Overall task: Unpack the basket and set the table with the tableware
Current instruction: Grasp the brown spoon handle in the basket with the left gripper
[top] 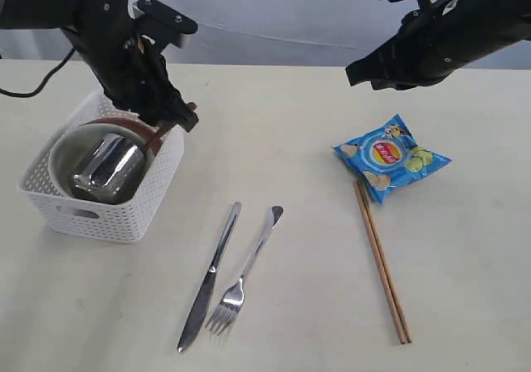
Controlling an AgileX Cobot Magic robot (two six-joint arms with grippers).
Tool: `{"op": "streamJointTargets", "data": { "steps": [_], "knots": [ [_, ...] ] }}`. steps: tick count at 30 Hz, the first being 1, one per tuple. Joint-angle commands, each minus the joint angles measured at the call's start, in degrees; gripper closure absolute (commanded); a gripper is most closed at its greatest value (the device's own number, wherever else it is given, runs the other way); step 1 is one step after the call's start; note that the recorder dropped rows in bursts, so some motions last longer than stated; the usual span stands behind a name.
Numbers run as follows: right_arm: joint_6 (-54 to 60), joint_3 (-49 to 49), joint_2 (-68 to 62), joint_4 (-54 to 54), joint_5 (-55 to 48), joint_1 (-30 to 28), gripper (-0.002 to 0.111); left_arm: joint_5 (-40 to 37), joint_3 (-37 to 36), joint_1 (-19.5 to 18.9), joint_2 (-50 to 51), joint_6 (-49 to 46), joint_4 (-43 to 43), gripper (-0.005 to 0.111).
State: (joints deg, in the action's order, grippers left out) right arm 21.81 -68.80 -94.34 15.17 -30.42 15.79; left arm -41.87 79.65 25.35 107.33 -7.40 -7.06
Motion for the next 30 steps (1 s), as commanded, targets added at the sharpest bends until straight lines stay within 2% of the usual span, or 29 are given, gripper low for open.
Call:
{"op": "streamJointTargets", "data": {
  "steps": [1, 7, 19, 30],
  "knots": [
    [-0.2, 0.25, -0.16, 0.16, 0.53, -0.27, 0.109, -2.62, 0.41, -0.06, -3.79, 0.29, -0.58, 0.066],
    [-0.2, 0.25, -0.16, 0.16, 0.33, -0.27, 0.109, -5.63, 0.2, -0.06, -4.37, 0.29, -0.33, 0.066],
    [0.05, 0.25, -0.16, 0.26, -0.03, -0.27, 0.109, 1.26, -3.9, -0.06, -3.65, 0.14, -1.43, 0.066],
    [0.03, 0.25, -0.16, 0.26, -0.03, -0.27, 0.109, 1.04, -3.9, -0.06, -1.37, 0.14, -2.26, 0.066]
  ]
}}
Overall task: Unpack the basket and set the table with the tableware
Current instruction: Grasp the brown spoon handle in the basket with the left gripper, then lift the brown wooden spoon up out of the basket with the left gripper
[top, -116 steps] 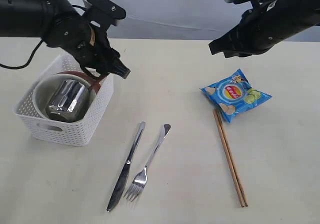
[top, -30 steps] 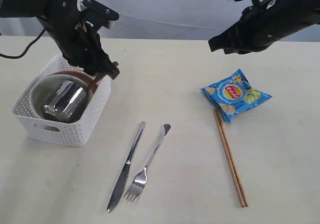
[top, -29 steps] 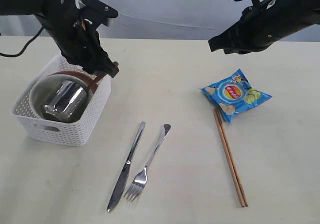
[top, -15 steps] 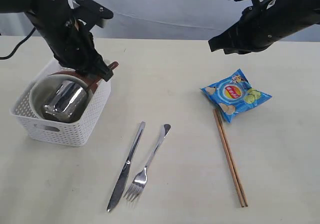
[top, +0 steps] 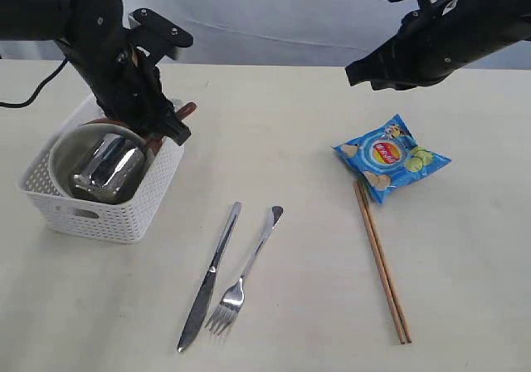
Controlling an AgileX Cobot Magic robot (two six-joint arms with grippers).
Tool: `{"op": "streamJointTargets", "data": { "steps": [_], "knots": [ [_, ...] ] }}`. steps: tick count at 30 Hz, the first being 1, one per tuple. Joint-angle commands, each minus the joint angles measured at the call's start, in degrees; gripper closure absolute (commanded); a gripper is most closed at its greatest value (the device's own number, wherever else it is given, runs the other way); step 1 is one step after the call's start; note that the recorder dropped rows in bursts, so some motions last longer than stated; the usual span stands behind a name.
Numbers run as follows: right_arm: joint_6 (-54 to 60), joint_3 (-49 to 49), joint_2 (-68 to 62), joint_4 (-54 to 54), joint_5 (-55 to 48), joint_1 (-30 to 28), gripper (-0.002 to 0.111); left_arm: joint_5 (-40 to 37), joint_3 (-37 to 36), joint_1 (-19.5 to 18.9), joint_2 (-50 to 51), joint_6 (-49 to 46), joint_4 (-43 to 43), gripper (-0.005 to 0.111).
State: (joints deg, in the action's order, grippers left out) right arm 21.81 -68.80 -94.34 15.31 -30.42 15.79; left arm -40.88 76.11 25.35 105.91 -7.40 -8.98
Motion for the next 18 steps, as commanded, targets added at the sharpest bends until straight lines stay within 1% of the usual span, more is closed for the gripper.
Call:
{"op": "streamJointTargets", "data": {
  "steps": [1, 13, 18],
  "knots": [
    [0.03, 0.25, -0.16, 0.13, -0.03, -0.27, 0.109, 0.05, -0.37, -0.06, 0.05, 0.14, -0.18, 0.066],
    [-0.18, 0.25, -0.16, 0.28, -0.25, -0.27, 0.109, 0.42, -0.37, -0.06, 0.28, 0.24, 0.36, 0.066],
    [-0.18, 0.25, -0.16, 0.28, -0.25, -0.27, 0.109, 0.69, -0.37, -0.06, 3.38, 0.24, 0.36, 0.066]
  ]
}}
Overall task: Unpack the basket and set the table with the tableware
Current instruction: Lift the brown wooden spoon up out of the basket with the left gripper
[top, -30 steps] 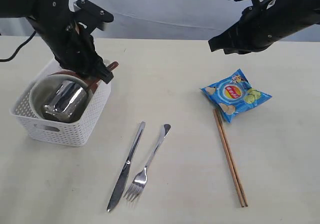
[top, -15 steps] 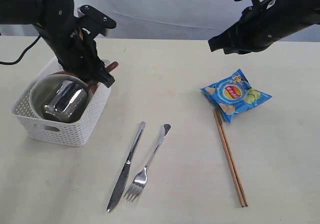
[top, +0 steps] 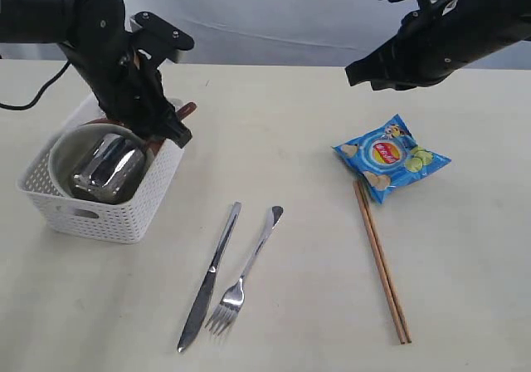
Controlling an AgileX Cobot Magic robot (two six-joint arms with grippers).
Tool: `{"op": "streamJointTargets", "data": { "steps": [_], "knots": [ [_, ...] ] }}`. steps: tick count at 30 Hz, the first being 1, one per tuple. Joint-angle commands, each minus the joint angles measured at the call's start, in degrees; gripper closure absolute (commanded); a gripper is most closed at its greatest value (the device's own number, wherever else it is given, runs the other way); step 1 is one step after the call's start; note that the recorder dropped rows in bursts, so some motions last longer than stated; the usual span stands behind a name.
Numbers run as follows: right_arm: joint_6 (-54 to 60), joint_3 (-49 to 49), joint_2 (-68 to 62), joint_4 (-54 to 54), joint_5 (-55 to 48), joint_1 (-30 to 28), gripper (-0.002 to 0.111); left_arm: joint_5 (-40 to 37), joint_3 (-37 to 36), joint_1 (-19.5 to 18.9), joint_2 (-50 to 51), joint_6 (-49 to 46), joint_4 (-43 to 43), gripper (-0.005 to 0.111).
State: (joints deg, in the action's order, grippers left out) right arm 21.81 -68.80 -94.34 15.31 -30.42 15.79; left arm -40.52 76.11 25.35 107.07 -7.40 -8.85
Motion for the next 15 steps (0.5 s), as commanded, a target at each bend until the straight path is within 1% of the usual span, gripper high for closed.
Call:
{"op": "streamJointTargets", "data": {
  "steps": [1, 5, 9, 12, 15],
  "knots": [
    [-0.18, 0.25, -0.16, 0.28, -0.25, -0.27, 0.109, 0.81, -0.37, -0.06, 2.73, 0.24, 0.23, 0.066],
    [-0.18, 0.25, -0.16, 0.28, -0.25, -0.27, 0.109, 2.62, -0.37, -0.06, 3.6, 0.24, 0.23, 0.067],
    [-0.19, 0.25, -0.16, 0.28, -0.02, -0.27, 0.109, 3.34, -0.37, -0.06, 3.59, 0.55, 0.23, 0.073],
    [-0.04, 0.25, -0.16, 0.28, -0.05, -0.27, 0.109, 3.34, -0.37, -0.06, 3.59, 0.71, 0.23, 0.086],
    [-0.03, 0.25, -0.16, 0.57, 0.1, -0.27, 0.109, 3.34, -0.37, -0.06, 3.59, 0.71, 0.23, 0.101]
  ]
}}
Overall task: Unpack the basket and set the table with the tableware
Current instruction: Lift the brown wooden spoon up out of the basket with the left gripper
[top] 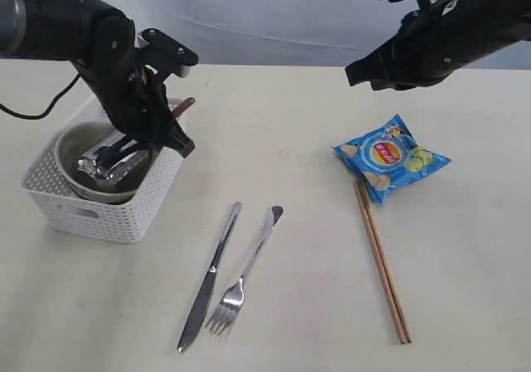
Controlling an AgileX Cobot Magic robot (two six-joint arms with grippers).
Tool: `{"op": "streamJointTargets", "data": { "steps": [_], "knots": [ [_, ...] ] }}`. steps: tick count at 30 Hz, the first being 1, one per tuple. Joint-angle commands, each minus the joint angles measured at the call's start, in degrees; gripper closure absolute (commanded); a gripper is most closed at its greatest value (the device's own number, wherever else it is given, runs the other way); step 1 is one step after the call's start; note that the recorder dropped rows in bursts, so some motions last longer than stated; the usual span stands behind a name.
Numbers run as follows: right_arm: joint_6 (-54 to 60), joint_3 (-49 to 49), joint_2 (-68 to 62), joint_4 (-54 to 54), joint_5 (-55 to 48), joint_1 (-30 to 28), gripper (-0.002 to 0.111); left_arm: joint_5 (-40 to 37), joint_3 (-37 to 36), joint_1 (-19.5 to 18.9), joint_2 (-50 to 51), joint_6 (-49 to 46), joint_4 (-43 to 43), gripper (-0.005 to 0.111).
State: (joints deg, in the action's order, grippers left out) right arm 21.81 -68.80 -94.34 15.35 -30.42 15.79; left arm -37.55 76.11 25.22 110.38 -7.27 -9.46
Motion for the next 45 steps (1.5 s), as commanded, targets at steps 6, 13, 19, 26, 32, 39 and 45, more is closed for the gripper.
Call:
{"op": "streamJointTargets", "data": {
  "steps": [6, 13, 19, 26, 32, 39, 45],
  "knots": [
    [-0.03, 0.25, -0.16, 1.04, 0.1, -0.27, 0.109, 0.36, -0.37, 0.07, 0.18, 0.83, 0.84, 0.107],
    [-0.03, 0.25, -0.16, 1.16, 0.1, -0.27, 0.109, 0.36, -0.37, 0.07, -1.55, 0.96, 0.84, 0.107],
    [-0.03, 0.25, -0.16, 1.16, 0.1, -0.27, 0.109, 0.36, -0.37, 0.07, -5.24, 1.25, 0.84, 0.107],
    [0.47, 0.25, -0.16, 1.16, 0.15, -0.27, 0.109, 0.61, -0.37, 0.07, -9.23, 1.25, 0.71, 0.107],
    [0.47, 0.25, -0.16, 1.16, 0.15, -0.27, 0.109, 2.07, -0.37, 0.07, -10.68, 1.35, 0.71, 0.107],
    [0.48, 0.25, -0.16, 1.16, 0.26, -0.27, 0.109, 4.49, -0.37, 0.07, -10.83, 1.64, -1.33, 0.107],
    [0.48, 0.25, -0.16, 1.16, 0.95, -0.27, 0.109, 6.56, -0.37, 0.07, -11.07, 3.32, -1.43, 0.107]
  ]
}}
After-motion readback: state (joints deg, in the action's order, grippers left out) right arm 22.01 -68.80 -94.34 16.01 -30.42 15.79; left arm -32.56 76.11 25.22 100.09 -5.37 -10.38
